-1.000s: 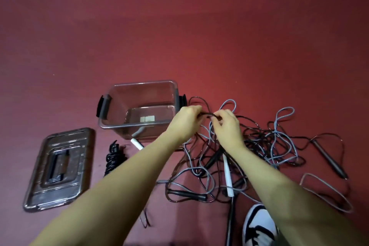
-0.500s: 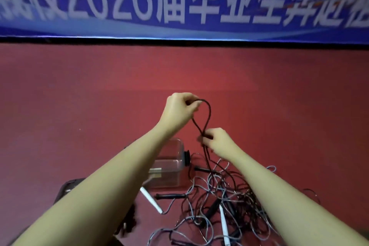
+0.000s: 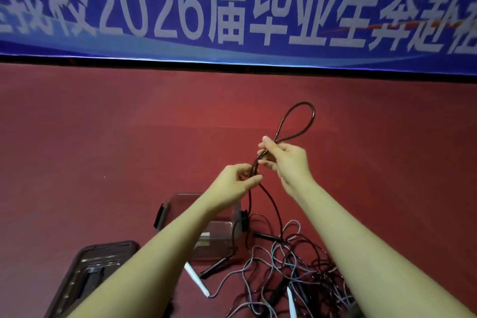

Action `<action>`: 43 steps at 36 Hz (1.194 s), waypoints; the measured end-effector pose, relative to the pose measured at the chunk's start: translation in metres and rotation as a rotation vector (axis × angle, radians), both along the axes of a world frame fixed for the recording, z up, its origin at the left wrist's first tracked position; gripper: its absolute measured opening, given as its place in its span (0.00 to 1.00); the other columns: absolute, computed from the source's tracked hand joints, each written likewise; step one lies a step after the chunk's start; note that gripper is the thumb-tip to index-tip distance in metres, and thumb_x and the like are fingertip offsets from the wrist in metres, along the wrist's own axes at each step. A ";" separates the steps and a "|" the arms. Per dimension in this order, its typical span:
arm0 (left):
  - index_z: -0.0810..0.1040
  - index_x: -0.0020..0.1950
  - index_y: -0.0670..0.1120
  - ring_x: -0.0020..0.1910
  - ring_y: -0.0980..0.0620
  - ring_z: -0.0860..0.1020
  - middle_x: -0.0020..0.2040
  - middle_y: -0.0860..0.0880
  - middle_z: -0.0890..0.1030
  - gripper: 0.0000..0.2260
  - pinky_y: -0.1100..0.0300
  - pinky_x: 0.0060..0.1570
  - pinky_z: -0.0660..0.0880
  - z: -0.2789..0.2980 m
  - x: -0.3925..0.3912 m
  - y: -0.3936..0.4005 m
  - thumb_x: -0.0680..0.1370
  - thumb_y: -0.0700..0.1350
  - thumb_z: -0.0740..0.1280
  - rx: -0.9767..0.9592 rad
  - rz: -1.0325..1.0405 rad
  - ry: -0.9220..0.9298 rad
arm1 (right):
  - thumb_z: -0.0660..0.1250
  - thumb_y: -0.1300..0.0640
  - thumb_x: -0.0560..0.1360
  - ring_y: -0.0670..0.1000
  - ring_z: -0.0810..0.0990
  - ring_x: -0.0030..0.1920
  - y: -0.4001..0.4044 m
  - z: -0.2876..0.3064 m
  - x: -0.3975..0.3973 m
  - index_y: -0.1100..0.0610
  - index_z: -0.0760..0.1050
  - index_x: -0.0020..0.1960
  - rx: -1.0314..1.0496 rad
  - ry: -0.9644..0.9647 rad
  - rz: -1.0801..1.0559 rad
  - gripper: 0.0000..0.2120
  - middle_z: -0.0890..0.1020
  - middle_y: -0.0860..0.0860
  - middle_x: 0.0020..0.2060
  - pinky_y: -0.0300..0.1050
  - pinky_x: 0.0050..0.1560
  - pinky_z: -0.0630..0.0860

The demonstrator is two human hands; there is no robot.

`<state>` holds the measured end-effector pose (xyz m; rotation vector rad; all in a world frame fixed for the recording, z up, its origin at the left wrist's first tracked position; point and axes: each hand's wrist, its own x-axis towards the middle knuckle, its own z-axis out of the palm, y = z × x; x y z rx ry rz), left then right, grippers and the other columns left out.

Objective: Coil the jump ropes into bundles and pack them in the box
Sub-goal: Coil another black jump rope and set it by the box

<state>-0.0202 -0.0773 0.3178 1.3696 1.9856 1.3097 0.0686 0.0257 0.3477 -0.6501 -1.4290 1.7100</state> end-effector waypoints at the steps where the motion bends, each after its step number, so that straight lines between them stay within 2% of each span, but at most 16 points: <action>1: 0.80 0.46 0.44 0.31 0.57 0.69 0.33 0.53 0.73 0.06 0.59 0.38 0.69 0.001 -0.002 0.002 0.78 0.46 0.67 0.008 0.017 0.012 | 0.68 0.61 0.75 0.46 0.78 0.30 0.000 0.000 -0.002 0.64 0.78 0.38 -0.043 0.036 0.011 0.09 0.80 0.56 0.34 0.35 0.31 0.76; 3: 0.80 0.43 0.42 0.29 0.54 0.68 0.30 0.50 0.71 0.09 0.60 0.33 0.67 0.004 -0.005 0.005 0.78 0.46 0.67 0.016 0.068 0.041 | 0.67 0.61 0.76 0.46 0.78 0.32 0.003 0.000 -0.005 0.64 0.78 0.40 -0.082 0.108 0.042 0.08 0.80 0.55 0.35 0.36 0.32 0.75; 5: 0.80 0.41 0.43 0.26 0.54 0.71 0.29 0.49 0.73 0.09 0.62 0.31 0.68 0.004 -0.013 0.008 0.79 0.46 0.65 0.036 0.130 0.055 | 0.66 0.58 0.77 0.46 0.76 0.34 0.010 -0.003 -0.008 0.63 0.79 0.45 -0.007 0.061 0.062 0.08 0.81 0.53 0.38 0.36 0.34 0.73; 8: 0.81 0.43 0.41 0.24 0.55 0.73 0.30 0.48 0.75 0.11 0.66 0.28 0.69 0.001 -0.025 0.011 0.79 0.46 0.64 0.045 0.194 0.036 | 0.66 0.54 0.77 0.41 0.73 0.35 0.020 -0.016 -0.006 0.60 0.80 0.53 0.262 -0.260 0.110 0.11 0.81 0.48 0.43 0.33 0.36 0.68; 11: 0.80 0.42 0.39 0.22 0.58 0.73 0.28 0.49 0.75 0.12 0.66 0.28 0.69 0.001 -0.033 0.013 0.79 0.46 0.64 0.060 0.238 0.007 | 0.67 0.54 0.76 0.35 0.73 0.35 0.023 -0.030 -0.003 0.57 0.79 0.57 0.461 -0.595 0.320 0.11 0.81 0.47 0.47 0.28 0.37 0.67; 14: 0.80 0.42 0.40 0.22 0.58 0.73 0.27 0.50 0.76 0.12 0.67 0.28 0.69 0.005 -0.040 0.016 0.79 0.46 0.63 0.096 0.295 -0.005 | 0.69 0.55 0.75 0.44 0.70 0.30 0.018 -0.042 -0.004 0.58 0.78 0.55 0.465 -0.722 0.471 0.11 0.78 0.48 0.36 0.37 0.35 0.68; 17: 0.81 0.41 0.41 0.22 0.58 0.73 0.27 0.49 0.77 0.12 0.67 0.29 0.69 0.009 -0.044 0.018 0.79 0.46 0.63 0.107 0.330 -0.019 | 0.69 0.58 0.74 0.48 0.71 0.27 0.015 -0.047 -0.013 0.62 0.79 0.43 0.502 -0.662 0.480 0.06 0.75 0.48 0.25 0.42 0.35 0.70; 20: 0.81 0.42 0.39 0.24 0.55 0.74 0.26 0.48 0.76 0.14 0.62 0.34 0.71 0.009 -0.046 0.020 0.80 0.47 0.63 0.100 0.327 -0.064 | 0.68 0.59 0.75 0.47 0.72 0.25 0.013 -0.051 -0.023 0.55 0.75 0.33 0.577 -0.675 0.419 0.11 0.74 0.49 0.23 0.42 0.34 0.70; 23: 0.79 0.47 0.36 0.27 0.50 0.73 0.31 0.47 0.76 0.19 0.58 0.33 0.71 0.008 -0.049 0.023 0.82 0.50 0.56 0.142 0.353 -0.228 | 0.67 0.59 0.76 0.46 0.73 0.23 0.012 -0.049 -0.029 0.59 0.73 0.33 0.570 -0.633 0.362 0.13 0.75 0.53 0.25 0.38 0.32 0.71; 25: 0.78 0.51 0.38 0.29 0.49 0.72 0.39 0.45 0.77 0.17 0.59 0.30 0.67 0.007 -0.052 0.022 0.83 0.46 0.52 0.139 0.388 -0.276 | 0.66 0.60 0.76 0.46 0.72 0.22 0.013 -0.045 -0.032 0.63 0.74 0.35 0.513 -0.536 0.293 0.12 0.75 0.55 0.26 0.36 0.29 0.70; 27: 0.78 0.52 0.40 0.33 0.48 0.73 0.44 0.43 0.79 0.14 0.59 0.31 0.66 0.006 -0.053 0.019 0.80 0.42 0.54 0.029 0.366 -0.196 | 0.65 0.61 0.77 0.45 0.72 0.22 0.017 -0.043 -0.034 0.64 0.77 0.38 0.444 -0.420 0.231 0.11 0.75 0.55 0.26 0.35 0.29 0.70; 29: 0.78 0.54 0.40 0.39 0.48 0.74 0.48 0.42 0.80 0.13 0.59 0.37 0.69 0.002 -0.051 0.015 0.77 0.41 0.57 -0.166 0.248 -0.040 | 0.65 0.60 0.77 0.46 0.73 0.24 0.022 -0.041 -0.035 0.61 0.79 0.38 0.394 -0.327 0.180 0.11 0.77 0.54 0.25 0.37 0.32 0.72; 32: 0.76 0.61 0.44 0.42 0.54 0.75 0.48 0.50 0.79 0.14 0.63 0.43 0.71 -0.004 -0.044 0.012 0.76 0.41 0.64 -0.293 0.022 -0.003 | 0.65 0.60 0.78 0.47 0.75 0.26 0.024 -0.039 -0.036 0.59 0.78 0.36 0.269 -0.187 0.130 0.12 0.78 0.57 0.30 0.39 0.32 0.74; 35: 0.78 0.55 0.47 0.35 0.61 0.72 0.41 0.55 0.77 0.08 0.66 0.38 0.68 -0.010 -0.039 0.013 0.76 0.45 0.68 -0.216 -0.034 0.017 | 0.65 0.61 0.78 0.46 0.75 0.28 0.022 -0.032 -0.036 0.62 0.78 0.38 0.127 -0.074 0.140 0.10 0.77 0.53 0.28 0.37 0.31 0.74; 39: 0.81 0.47 0.42 0.33 0.56 0.69 0.40 0.48 0.77 0.08 0.59 0.39 0.69 -0.014 -0.038 0.019 0.77 0.47 0.68 -0.068 0.035 0.033 | 0.64 0.61 0.78 0.45 0.75 0.29 0.020 -0.024 -0.036 0.64 0.77 0.40 -0.029 0.048 0.167 0.09 0.78 0.51 0.31 0.35 0.30 0.73; 43: 0.78 0.39 0.42 0.28 0.55 0.65 0.31 0.51 0.70 0.10 0.60 0.33 0.65 -0.012 -0.039 0.022 0.78 0.46 0.66 -0.056 0.118 0.002 | 0.62 0.61 0.79 0.45 0.75 0.31 0.021 -0.023 -0.037 0.63 0.77 0.43 -0.091 0.083 0.155 0.09 0.79 0.53 0.38 0.35 0.31 0.73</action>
